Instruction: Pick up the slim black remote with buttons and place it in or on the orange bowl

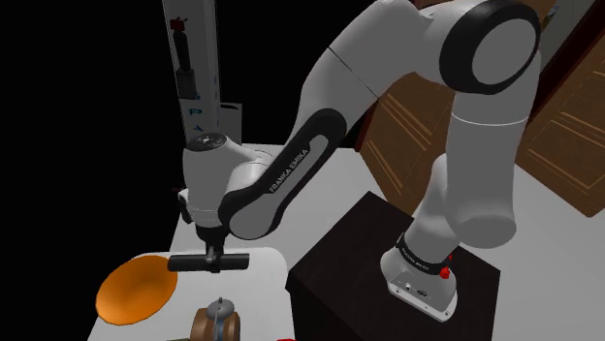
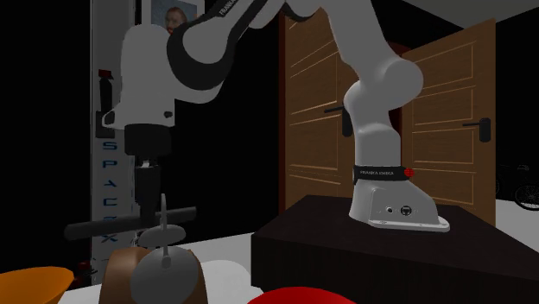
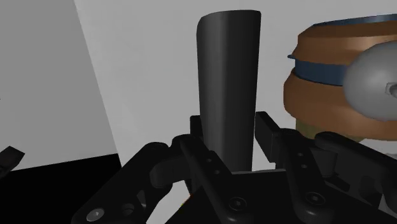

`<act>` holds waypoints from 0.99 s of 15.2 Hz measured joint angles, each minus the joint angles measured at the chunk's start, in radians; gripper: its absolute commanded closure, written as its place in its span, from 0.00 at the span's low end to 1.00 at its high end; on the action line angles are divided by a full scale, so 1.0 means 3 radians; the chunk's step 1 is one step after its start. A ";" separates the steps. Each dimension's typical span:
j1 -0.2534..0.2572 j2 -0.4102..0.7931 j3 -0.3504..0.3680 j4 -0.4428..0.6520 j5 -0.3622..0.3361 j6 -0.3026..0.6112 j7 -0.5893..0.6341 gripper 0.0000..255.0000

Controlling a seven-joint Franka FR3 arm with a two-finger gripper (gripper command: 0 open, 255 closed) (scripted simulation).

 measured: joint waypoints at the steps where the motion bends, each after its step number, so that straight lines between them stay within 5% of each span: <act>1: 0.0045 0.0121 -0.0017 0.0154 -0.0041 -0.0032 0.0052 1.00; 12: 0.0383 0.1360 -0.0157 0.2268 -0.0248 -0.0910 0.0237 1.00; 15: 0.0435 0.1496 -0.0167 0.2471 -0.0263 -0.0975 0.0267 1.00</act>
